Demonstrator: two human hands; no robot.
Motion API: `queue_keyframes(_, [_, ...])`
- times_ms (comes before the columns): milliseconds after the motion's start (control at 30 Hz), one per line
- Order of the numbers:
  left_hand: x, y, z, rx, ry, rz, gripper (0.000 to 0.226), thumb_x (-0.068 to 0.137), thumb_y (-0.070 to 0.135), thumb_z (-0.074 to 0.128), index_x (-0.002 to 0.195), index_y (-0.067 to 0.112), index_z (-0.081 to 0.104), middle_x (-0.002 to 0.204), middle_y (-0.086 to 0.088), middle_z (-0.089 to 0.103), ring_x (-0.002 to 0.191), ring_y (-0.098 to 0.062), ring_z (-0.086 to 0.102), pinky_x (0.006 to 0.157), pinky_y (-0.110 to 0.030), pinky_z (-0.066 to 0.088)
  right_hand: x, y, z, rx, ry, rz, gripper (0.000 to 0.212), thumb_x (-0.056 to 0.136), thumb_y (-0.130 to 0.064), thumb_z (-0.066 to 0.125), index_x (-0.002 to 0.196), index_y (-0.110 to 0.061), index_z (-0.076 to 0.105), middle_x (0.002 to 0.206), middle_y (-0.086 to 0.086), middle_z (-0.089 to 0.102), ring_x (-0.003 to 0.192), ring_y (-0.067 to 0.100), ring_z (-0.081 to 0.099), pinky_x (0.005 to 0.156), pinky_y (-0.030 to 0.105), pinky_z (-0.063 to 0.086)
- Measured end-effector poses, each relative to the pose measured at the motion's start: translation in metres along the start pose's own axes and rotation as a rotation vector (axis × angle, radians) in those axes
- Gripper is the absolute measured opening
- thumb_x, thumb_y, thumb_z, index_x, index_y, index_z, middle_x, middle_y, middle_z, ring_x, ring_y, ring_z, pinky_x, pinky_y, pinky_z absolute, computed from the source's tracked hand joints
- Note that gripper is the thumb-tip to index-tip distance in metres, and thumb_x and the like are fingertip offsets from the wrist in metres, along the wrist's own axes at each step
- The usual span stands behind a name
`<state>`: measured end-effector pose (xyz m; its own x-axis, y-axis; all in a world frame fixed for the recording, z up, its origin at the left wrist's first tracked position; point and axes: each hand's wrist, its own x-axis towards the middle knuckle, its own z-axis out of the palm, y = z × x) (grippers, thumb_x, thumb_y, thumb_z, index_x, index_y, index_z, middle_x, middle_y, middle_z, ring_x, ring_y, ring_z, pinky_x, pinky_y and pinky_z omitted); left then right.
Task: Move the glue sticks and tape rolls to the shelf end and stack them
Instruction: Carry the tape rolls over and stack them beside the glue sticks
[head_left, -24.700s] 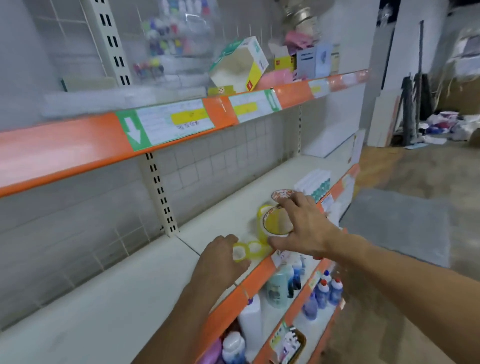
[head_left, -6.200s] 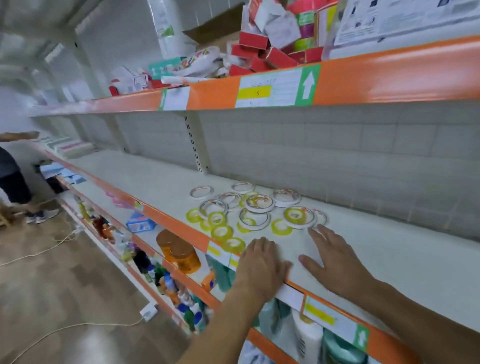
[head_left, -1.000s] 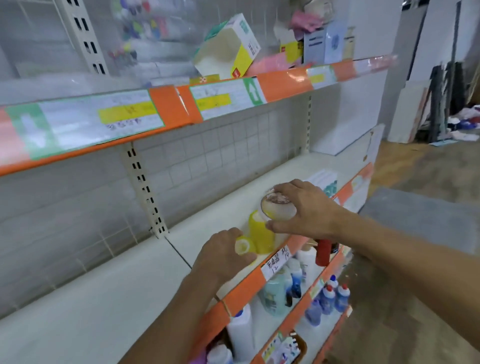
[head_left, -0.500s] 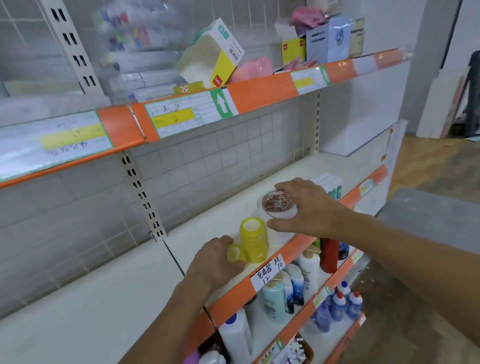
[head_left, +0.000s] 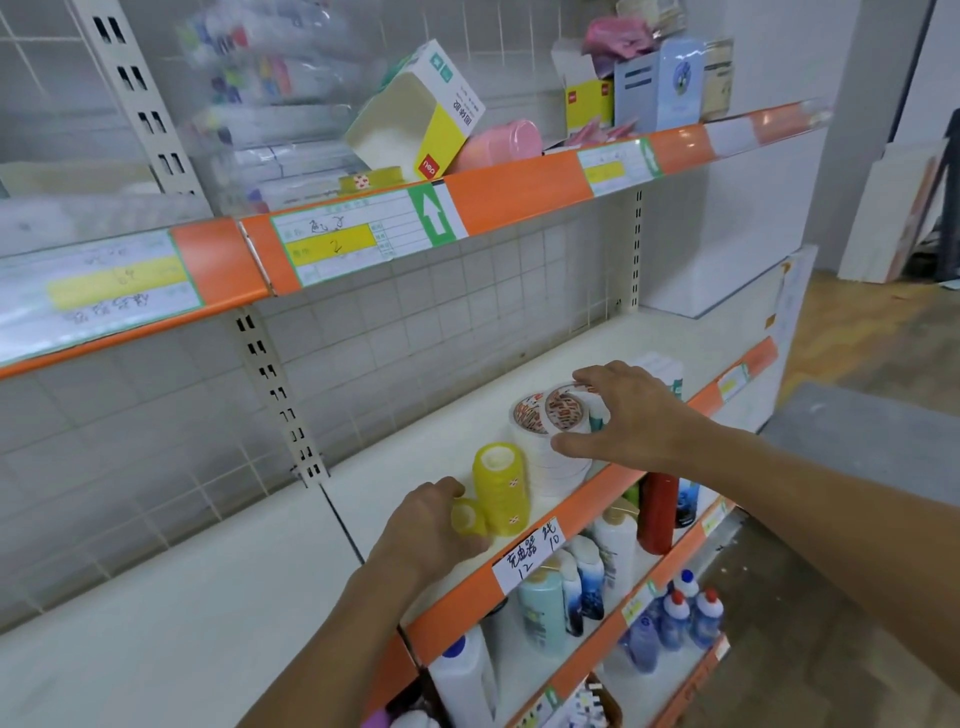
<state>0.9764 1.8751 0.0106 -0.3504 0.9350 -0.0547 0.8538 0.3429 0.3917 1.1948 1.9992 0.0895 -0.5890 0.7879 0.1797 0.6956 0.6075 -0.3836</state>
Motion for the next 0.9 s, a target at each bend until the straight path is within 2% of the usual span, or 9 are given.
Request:
queue_keyframes(367, [0.004, 0.003, 0.004, -0.043, -0.010, -0.020, 0.071, 0.078, 0.041, 0.078, 0.139, 0.022, 0.047, 0.130, 0.000, 0.055, 0.116, -0.016, 0.054, 0.087, -0.021, 0.040, 0.027, -0.013, 0.005, 0.005, -0.033, -0.031, 0.086, 0.076, -0.058, 0.074, 0.145, -0.019, 0.040, 0.134, 0.004, 0.047, 0.127, 0.023, 0.041, 0.108, 0.040, 0.036])
queue_keyframes(667, [0.004, 0.000, 0.003, -0.109, -0.041, -0.027, 0.087, 0.071, 0.050, 0.082, 0.143, 0.023, 0.041, 0.136, 0.002, 0.050, 0.121, -0.014, 0.050, 0.092, -0.023, 0.040, 0.046, -0.020, 0.019, -0.062, -0.104, -0.050, 0.088, 0.076, -0.062, 0.071, 0.146, -0.020, 0.039, 0.134, 0.005, 0.047, 0.126, 0.025, 0.042, 0.105, 0.038, 0.037])
queue_keyframes(900, [0.004, -0.002, 0.002, -0.106, -0.036, -0.013, 0.088, 0.070, 0.054, 0.081, 0.143, 0.023, 0.042, 0.133, 0.002, 0.052, 0.119, -0.015, 0.051, 0.093, -0.025, 0.042, 0.048, -0.016, 0.024, -0.082, -0.120, -0.027, 0.086, 0.076, -0.060, 0.071, 0.145, -0.019, 0.040, 0.132, 0.006, 0.047, 0.125, 0.026, 0.042, 0.105, 0.040, 0.038])
